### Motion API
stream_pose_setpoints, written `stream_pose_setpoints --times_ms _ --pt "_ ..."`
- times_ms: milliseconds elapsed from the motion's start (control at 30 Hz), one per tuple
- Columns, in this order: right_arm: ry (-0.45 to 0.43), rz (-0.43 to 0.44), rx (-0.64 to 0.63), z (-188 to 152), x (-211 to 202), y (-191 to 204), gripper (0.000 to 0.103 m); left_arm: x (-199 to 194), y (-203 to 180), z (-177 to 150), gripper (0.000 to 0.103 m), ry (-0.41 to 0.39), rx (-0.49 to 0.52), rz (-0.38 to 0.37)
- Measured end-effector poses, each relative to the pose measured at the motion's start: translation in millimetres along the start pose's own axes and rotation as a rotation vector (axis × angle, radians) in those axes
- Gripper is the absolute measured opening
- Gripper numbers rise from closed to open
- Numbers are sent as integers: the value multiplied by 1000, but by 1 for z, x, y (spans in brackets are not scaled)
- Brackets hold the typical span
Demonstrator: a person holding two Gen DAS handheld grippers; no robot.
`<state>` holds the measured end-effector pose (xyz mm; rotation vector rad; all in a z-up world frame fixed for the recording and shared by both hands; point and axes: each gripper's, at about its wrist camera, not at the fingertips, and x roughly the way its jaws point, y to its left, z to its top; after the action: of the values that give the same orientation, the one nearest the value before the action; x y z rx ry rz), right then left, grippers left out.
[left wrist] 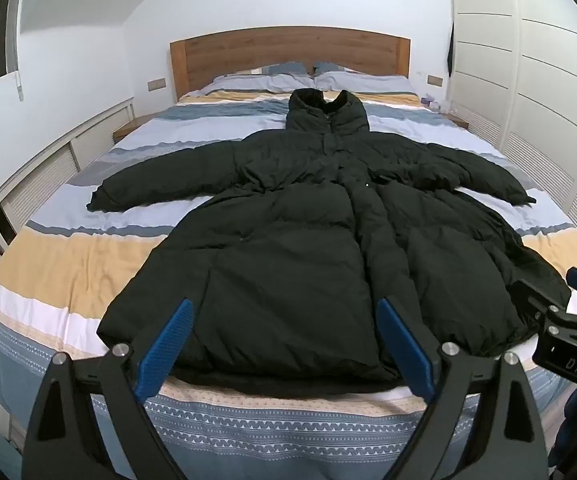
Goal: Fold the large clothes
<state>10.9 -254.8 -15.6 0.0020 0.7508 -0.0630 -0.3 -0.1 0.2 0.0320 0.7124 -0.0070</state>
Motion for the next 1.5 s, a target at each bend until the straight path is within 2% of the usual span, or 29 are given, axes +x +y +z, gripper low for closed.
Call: stream_pose_setpoints --times_ms 967,1500 --pt "5 -25 -19 0 0 3 102 -2 -6 -1 94 16 -3 -10" --pt "17 -44 -33 0 3 2 102 8 -4 -3 94 57 -21 -51"
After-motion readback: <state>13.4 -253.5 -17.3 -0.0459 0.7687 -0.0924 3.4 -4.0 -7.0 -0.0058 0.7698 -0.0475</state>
